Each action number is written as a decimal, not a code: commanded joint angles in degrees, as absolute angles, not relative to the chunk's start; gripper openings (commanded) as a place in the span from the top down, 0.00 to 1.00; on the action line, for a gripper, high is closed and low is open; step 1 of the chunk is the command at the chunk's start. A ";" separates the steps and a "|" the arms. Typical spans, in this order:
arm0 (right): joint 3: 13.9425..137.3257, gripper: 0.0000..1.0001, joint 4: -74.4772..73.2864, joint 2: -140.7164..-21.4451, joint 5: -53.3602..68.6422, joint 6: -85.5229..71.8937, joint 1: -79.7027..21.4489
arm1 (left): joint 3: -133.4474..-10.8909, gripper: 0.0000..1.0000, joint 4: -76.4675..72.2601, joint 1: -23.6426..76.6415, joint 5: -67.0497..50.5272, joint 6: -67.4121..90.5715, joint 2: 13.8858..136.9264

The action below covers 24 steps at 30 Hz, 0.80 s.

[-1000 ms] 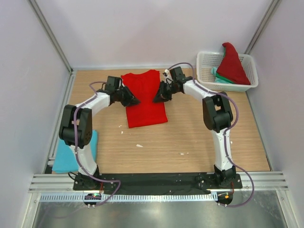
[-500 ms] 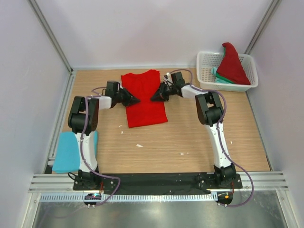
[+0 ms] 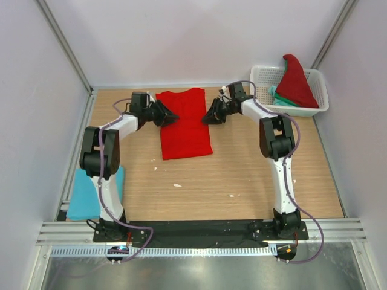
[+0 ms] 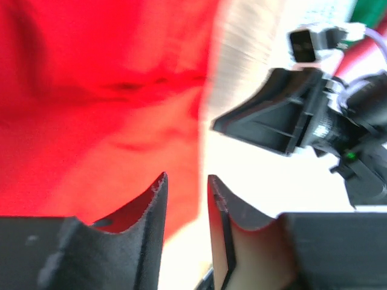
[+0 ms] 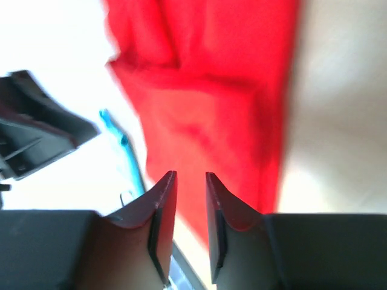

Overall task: Fold and stack the t-shirts
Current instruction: Fold the tshirt

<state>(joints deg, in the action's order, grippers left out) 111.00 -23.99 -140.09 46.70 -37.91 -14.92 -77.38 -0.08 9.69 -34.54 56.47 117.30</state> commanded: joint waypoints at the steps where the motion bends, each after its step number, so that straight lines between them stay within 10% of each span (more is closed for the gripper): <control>1: 107.86 0.70 -31.82 -129.47 48.86 -32.35 -17.13 | -75.25 0.69 2.81 12.91 -36.73 55.89 107.59; 8: 100.64 0.89 -35.42 -129.90 55.28 -24.26 -23.72 | -64.27 0.95 0.19 15.56 -37.43 59.32 106.34; 24: 77.45 0.92 -16.27 -128.59 60.20 -29.09 -21.63 | -48.35 1.00 -2.46 14.07 -33.84 55.37 107.67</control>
